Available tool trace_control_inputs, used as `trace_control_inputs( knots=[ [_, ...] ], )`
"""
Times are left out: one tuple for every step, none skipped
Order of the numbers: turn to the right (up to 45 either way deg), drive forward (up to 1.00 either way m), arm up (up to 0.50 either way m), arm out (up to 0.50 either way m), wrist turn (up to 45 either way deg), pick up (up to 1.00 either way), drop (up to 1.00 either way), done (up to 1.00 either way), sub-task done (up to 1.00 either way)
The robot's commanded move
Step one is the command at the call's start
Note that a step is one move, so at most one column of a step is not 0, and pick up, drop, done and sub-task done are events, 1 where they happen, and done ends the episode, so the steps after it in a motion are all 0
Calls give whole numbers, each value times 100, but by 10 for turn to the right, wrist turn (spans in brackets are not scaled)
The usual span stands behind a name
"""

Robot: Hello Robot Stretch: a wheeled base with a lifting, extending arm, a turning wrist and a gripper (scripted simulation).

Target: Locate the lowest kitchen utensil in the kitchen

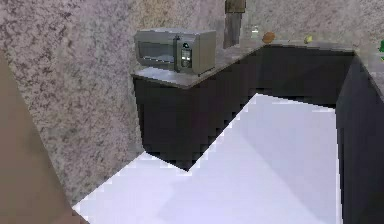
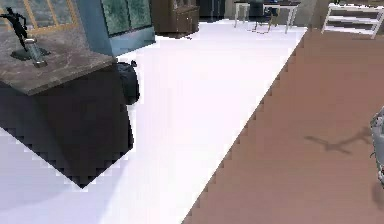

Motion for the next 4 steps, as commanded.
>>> trace_control_inputs(
  knots=[
    [270,0,0,0,0,0,0,0,0],
    [0,100,0,0,0,0,0,0,0],
    [0,60,0,0,0,0,0,0,0],
    [-450,0,0,0,0,0,0,0,0]
  ],
)
